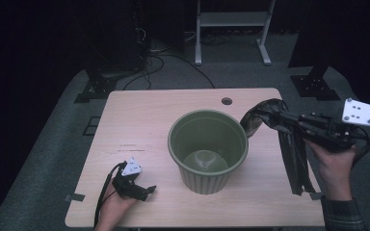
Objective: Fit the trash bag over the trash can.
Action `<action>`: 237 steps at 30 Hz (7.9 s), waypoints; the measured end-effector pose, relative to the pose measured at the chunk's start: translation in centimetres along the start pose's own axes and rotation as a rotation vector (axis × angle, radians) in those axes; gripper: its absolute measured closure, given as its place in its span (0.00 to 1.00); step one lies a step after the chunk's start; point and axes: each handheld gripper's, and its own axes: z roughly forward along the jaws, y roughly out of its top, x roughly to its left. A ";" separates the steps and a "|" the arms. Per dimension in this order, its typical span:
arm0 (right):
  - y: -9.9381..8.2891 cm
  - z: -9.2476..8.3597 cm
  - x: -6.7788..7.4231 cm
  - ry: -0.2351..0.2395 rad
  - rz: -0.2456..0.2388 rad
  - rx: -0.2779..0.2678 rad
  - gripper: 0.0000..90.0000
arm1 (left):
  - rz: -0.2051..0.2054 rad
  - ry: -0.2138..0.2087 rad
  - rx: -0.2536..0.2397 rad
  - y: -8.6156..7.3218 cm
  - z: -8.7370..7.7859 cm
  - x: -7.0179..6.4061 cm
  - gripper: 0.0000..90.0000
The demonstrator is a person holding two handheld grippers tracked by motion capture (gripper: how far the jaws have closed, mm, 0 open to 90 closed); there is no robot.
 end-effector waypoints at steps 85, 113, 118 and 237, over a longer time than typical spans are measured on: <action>-0.3 9.1 1.7 0.196 0.041 0.065 0.98 | -0.003 0.003 0.000 0.1 0.2 0.1 0.00; -2.8 19.0 -0.3 0.214 0.019 0.457 0.92 | 0.000 -0.001 0.002 0.2 0.2 0.1 0.00; -2.7 19.0 -0.4 0.219 0.032 0.475 0.76 | 0.000 -0.001 0.002 0.2 0.2 0.1 0.00; -6.2 4.8 1.3 0.103 0.219 0.245 1.00 | 0.290 -0.318 -0.401 18.7 -9.4 -7.1 0.20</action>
